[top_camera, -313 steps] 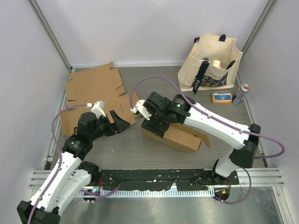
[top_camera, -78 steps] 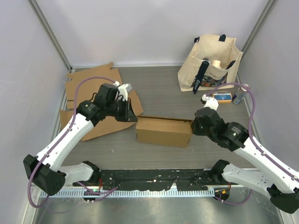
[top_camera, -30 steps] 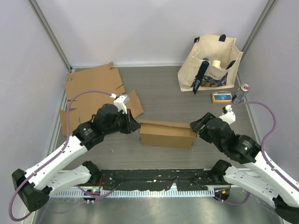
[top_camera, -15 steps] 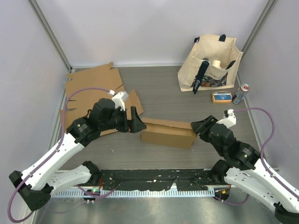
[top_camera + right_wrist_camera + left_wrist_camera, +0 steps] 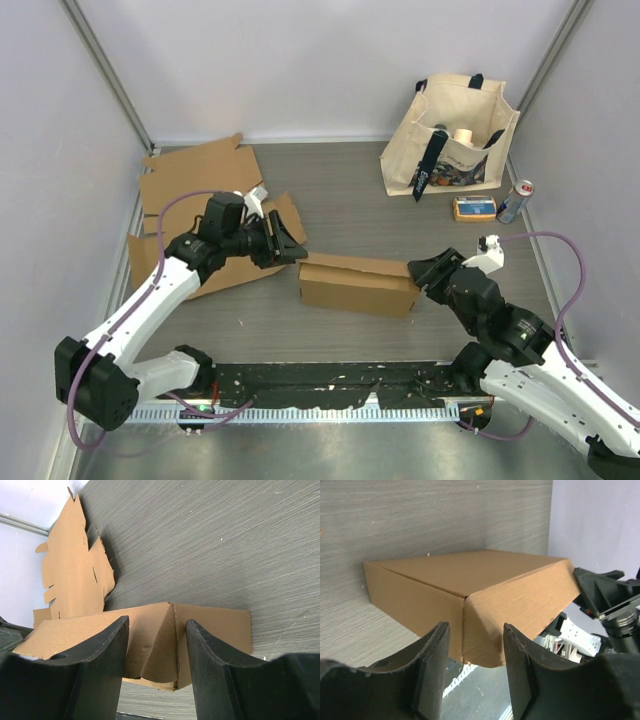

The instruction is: Fold the paper box

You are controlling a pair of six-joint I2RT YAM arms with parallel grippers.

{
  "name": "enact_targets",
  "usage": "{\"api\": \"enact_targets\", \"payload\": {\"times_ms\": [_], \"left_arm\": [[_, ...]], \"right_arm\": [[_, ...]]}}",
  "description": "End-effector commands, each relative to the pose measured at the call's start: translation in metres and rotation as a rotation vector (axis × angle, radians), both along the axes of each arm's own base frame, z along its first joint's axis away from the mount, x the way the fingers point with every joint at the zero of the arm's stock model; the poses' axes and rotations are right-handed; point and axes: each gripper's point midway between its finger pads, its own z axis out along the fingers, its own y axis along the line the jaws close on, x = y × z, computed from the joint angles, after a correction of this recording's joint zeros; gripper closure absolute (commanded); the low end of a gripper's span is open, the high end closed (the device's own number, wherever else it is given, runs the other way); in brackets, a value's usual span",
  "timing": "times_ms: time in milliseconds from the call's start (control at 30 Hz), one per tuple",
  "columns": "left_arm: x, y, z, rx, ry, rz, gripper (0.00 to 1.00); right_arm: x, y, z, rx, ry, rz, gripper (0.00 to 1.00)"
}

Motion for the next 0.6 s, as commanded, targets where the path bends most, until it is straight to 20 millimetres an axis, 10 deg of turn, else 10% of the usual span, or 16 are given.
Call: {"api": "enact_targets", "payload": {"times_ms": [0,367,567], "left_arm": [[-0.005,-0.007,0.009,-0.083,-0.056,-0.042,0.52],[-0.04,0.018,-0.075,0.021,0.065,-0.019,0.7],[-0.045,0.018,-0.082,0.023,0.069,-0.038,0.79]], "right_arm": [[-0.002,-0.004,-0.021,-0.066,0.036,0.005,0.48],[-0.017,-0.011,-0.062,-0.08,0.143,-0.002,0.61],[-0.026,-0.006,-0.06,-0.033,0.116,0.062,0.85]]}}
